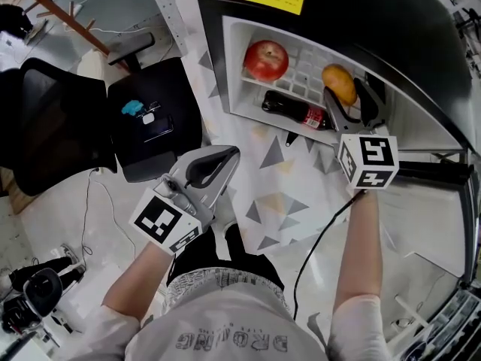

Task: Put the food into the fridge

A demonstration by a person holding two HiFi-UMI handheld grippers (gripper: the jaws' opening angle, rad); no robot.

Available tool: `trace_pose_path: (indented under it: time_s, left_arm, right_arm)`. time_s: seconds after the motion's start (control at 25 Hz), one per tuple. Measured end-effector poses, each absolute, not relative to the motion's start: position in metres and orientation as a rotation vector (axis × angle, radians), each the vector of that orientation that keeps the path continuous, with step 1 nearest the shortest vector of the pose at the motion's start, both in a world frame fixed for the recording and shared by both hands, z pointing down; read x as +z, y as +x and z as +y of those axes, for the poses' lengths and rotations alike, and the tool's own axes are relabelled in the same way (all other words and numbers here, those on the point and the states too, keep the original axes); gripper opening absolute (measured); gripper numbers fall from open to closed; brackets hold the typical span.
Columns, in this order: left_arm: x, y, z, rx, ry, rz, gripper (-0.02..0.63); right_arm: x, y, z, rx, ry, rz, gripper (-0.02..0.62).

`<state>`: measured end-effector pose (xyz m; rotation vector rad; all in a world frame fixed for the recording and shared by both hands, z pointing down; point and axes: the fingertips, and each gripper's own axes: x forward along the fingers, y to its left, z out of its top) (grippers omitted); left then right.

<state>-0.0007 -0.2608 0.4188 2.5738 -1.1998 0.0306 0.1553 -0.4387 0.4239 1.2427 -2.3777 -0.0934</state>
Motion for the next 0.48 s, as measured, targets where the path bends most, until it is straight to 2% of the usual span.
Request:
trace_pose_path:
  time_s: [0.48]
  left_arm:
    - [0.4195,-0.0009,-0.2587,0.030,2.571,-1.206,0.008]
  right_arm:
    - [0.4316,0.1489,-0.4406,-0.204,1.208,-2.308,0.264]
